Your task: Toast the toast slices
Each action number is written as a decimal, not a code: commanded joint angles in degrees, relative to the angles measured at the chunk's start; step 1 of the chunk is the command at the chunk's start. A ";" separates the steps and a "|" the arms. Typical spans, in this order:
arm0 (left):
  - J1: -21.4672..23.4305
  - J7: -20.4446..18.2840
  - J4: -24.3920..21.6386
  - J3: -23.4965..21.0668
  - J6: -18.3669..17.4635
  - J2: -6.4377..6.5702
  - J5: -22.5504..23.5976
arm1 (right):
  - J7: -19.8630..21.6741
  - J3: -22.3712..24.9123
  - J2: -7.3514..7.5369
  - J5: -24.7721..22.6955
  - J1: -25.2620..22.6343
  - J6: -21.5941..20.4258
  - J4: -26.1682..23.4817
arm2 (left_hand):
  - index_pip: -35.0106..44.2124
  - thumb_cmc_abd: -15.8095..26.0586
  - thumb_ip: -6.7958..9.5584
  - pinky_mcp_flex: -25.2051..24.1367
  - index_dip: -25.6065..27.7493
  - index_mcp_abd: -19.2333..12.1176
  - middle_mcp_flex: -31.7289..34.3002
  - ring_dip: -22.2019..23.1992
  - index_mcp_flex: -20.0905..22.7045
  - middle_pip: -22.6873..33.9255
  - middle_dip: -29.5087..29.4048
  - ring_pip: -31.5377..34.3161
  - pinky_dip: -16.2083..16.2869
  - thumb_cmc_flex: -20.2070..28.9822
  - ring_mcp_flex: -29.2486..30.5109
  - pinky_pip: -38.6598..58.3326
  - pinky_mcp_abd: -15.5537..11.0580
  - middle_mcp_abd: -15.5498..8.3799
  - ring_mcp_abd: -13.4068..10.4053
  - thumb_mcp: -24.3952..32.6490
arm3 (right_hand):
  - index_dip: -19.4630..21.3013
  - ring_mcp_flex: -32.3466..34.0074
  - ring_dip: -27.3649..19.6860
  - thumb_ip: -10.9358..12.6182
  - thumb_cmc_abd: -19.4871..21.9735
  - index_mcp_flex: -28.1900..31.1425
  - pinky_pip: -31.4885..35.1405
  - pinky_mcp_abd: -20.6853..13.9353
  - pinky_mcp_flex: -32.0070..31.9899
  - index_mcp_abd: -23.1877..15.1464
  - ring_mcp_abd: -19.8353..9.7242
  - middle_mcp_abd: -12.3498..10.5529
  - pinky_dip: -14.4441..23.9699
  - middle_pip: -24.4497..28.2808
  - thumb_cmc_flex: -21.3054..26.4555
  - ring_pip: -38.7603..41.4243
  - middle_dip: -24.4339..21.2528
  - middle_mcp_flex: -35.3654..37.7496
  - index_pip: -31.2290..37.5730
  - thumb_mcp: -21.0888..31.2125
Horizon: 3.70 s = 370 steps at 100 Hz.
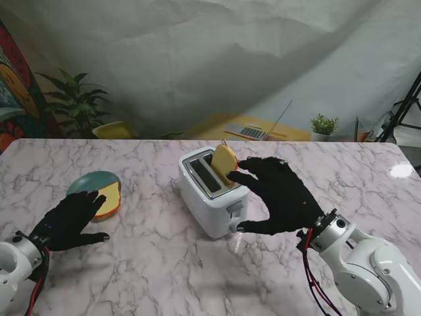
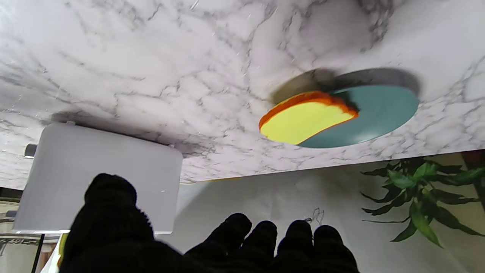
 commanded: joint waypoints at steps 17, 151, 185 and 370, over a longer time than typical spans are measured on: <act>0.56 6.03 5.00 1.81 4.75 -0.83 4.45 | 1.70 0.13 0.59 -0.28 -1.29 -1.34 -0.30 | -1.62 -3.03 -0.11 -0.05 -2.42 5.13 -2.90 0.08 -1.76 -1.38 -2.07 -1.21 0.67 -0.70 -2.06 -2.47 1.13 3.53 3.94 0.69 | -0.93 -1.44 -1.45 1.15 1.68 -1.72 -1.11 -1.75 -0.85 1.62 -1.04 -0.28 -0.72 -1.00 -1.70 -2.84 -0.18 -1.00 -1.15 -1.70; -23.74 17.98 32.15 24.69 16.65 1.41 17.06 | -0.37 0.08 0.33 -0.72 -4.03 0.34 0.20 | 2.56 -9.38 2.11 4.18 8.12 2.29 7.97 3.71 6.36 2.24 8.53 15.91 2.77 14.83 5.47 23.32 -0.68 2.40 2.02 2.58 | 0.01 1.52 -1.02 0.83 2.54 1.16 1.37 -1.31 0.10 1.20 -1.02 -0.79 -0.80 5.22 -1.00 -2.08 2.39 0.18 2.22 0.15; -25.83 20.94 35.10 26.97 18.65 1.50 17.34 | -1.59 0.00 0.23 -1.28 -4.09 0.50 0.36 | 5.12 -11.52 2.58 7.44 10.40 -0.53 11.65 7.00 12.23 11.70 11.44 20.31 6.62 27.50 12.12 32.76 0.17 0.64 1.61 6.55 | 0.24 2.53 -0.91 0.61 3.80 1.92 2.53 -1.41 0.45 1.09 -1.10 -1.18 -0.81 5.77 -0.70 -1.90 2.60 1.50 3.40 1.34; -29.34 35.68 23.37 14.51 1.35 -0.70 11.74 | -4.45 0.04 0.14 -3.22 -3.83 -0.84 0.35 | 66.10 -21.81 -2.99 26.34 19.89 -27.69 47.99 36.24 27.98 25.72 32.65 27.15 8.17 31.90 46.28 53.52 -1.26 -17.12 -5.13 36.24 | -0.68 4.45 -0.72 0.18 7.44 2.92 3.79 -1.58 1.61 0.76 -1.16 -1.35 -1.30 6.37 1.19 -1.82 3.11 3.80 6.37 1.86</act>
